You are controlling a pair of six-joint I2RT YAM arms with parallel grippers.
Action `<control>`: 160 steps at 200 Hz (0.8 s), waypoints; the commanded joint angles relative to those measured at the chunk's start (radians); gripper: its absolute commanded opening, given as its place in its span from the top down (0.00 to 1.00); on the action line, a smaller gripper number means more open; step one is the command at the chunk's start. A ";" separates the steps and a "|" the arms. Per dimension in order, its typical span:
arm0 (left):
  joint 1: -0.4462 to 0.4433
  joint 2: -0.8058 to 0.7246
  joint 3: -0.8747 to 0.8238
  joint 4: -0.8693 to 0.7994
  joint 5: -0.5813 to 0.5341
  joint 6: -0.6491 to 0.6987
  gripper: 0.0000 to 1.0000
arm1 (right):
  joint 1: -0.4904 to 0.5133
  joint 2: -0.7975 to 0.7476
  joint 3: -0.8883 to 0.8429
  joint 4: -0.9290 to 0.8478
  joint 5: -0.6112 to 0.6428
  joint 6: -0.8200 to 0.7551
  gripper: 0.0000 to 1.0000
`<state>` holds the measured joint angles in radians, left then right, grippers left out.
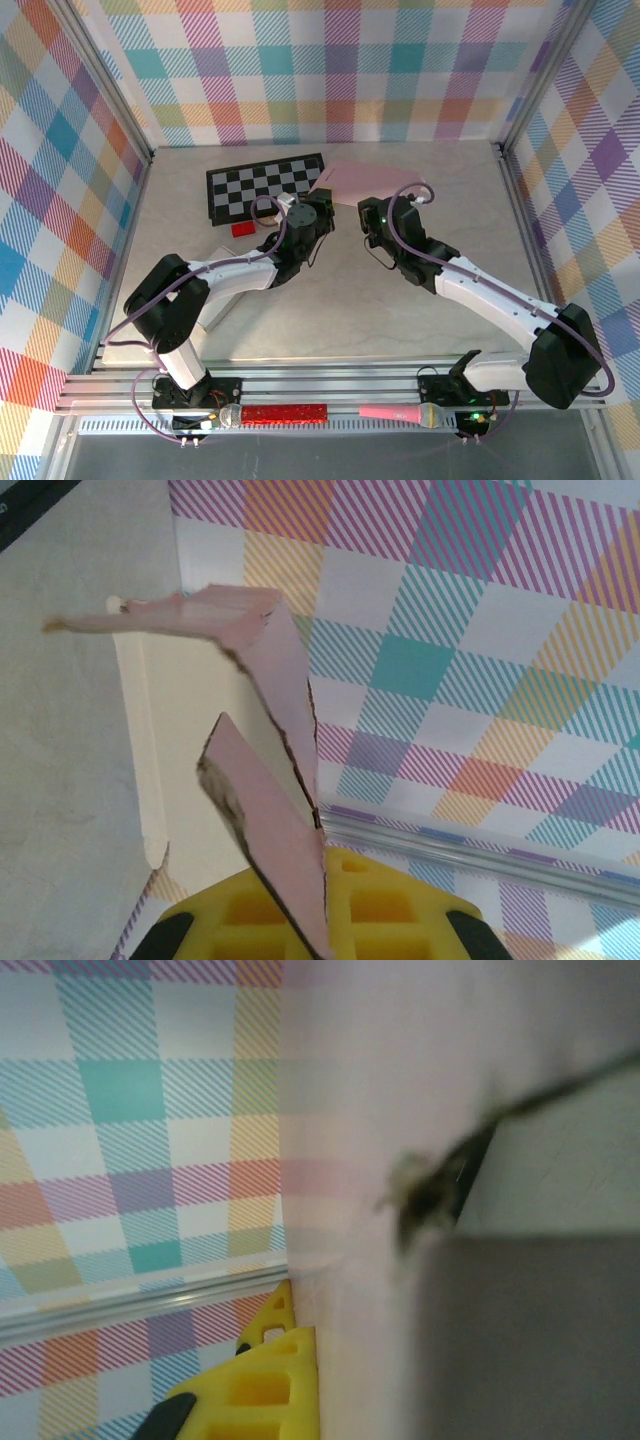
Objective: Fold the paper box
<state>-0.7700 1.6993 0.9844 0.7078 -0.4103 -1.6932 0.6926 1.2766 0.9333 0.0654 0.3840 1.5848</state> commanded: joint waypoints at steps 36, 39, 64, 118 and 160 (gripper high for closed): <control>0.031 -0.110 0.030 -0.029 0.268 0.103 0.39 | -0.139 -0.011 0.120 -0.147 -0.143 0.065 1.00; 0.040 -0.119 0.026 -0.037 0.293 0.110 0.38 | -0.148 -0.013 0.129 -0.164 -0.157 0.068 1.00; 0.123 -0.248 0.035 -0.302 0.506 0.345 0.36 | -0.241 -0.031 0.211 -0.321 -0.301 0.075 1.00; 0.217 -0.419 0.093 -0.868 0.669 1.186 0.29 | -0.417 -0.051 0.394 -0.630 -0.545 0.018 1.00; 0.143 -0.381 0.110 -0.860 0.665 1.539 0.25 | -0.482 0.004 0.540 -0.835 -0.702 -0.014 1.00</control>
<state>-0.5850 1.2953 1.0798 -0.0917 0.2245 -0.4843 0.2253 1.2533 1.3788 -0.5858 -0.1829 1.6077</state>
